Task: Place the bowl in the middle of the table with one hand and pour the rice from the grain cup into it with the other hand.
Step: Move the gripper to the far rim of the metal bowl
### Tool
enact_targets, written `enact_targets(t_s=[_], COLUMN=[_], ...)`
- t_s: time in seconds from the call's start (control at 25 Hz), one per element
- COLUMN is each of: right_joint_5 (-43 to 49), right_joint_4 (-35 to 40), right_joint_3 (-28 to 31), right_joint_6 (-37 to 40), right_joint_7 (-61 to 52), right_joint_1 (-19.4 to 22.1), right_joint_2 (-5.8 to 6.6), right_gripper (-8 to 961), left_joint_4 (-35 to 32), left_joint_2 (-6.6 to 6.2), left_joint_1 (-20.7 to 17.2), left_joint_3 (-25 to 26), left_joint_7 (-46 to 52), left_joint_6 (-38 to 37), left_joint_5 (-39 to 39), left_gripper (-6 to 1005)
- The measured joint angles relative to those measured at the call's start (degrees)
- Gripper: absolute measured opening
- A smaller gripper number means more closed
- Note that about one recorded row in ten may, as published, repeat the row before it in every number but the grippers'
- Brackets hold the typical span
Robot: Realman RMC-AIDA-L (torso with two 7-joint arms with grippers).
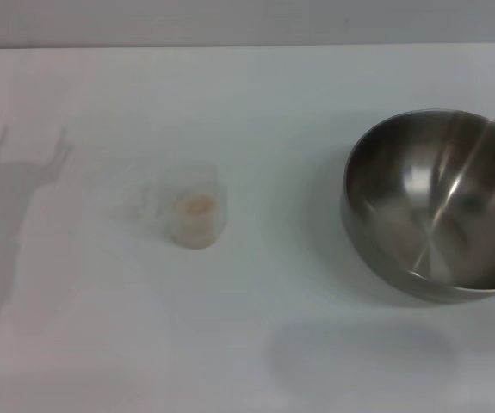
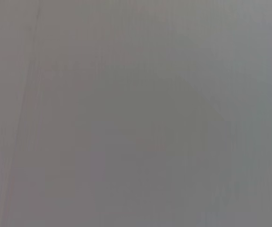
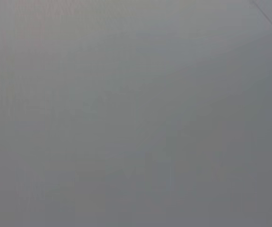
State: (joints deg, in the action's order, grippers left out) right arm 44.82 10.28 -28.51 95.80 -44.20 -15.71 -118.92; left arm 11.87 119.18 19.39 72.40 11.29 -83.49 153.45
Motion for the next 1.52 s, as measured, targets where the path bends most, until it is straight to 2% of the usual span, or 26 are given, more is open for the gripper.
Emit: enact_targets(t_s=[0.4, 0.64, 0.92, 1.12, 1.52], right_joint_5=[-0.1, 2.4, 18.4, 33.6, 50.6], right_joint_4=[1.5, 6.2, 22.7, 33.3, 46.9], right_joint_3=[0.0, -0.7, -0.7, -0.7, -0.4], right_joint_6=[0.1, -1.4, -11.3, -13.2, -13.9], right_joint_7=[-0.1, -1.7, -18.4, -30.2, -45.0], right_joint_1=[0.0, 0.8, 2.1, 1.3, 0.1], right_joint_2=[0.00, 0.09, 0.18, 0.28, 0.31], right_gripper=[769, 768, 769, 769, 769], left_joint_4=[0.0, 0.0, 0.0, 0.0, 0.0], left_joint_2=[0.00, 0.00, 0.00, 0.00, 0.00], left_joint_1=[0.2, 0.6, 0.8, 0.8, 0.3], left_joint_3=[0.1, 0.3, 0.5, 0.5, 0.3], left_joint_7=[-0.2, -0.3, -0.5, -0.5, -0.1], left_joint_6=[0.5, 0.8, 0.8, 0.8, 0.3], left_joint_5=[0.0, 0.0, 0.0, 0.0, 0.0], left_gripper=[853, 852, 851, 850, 848])
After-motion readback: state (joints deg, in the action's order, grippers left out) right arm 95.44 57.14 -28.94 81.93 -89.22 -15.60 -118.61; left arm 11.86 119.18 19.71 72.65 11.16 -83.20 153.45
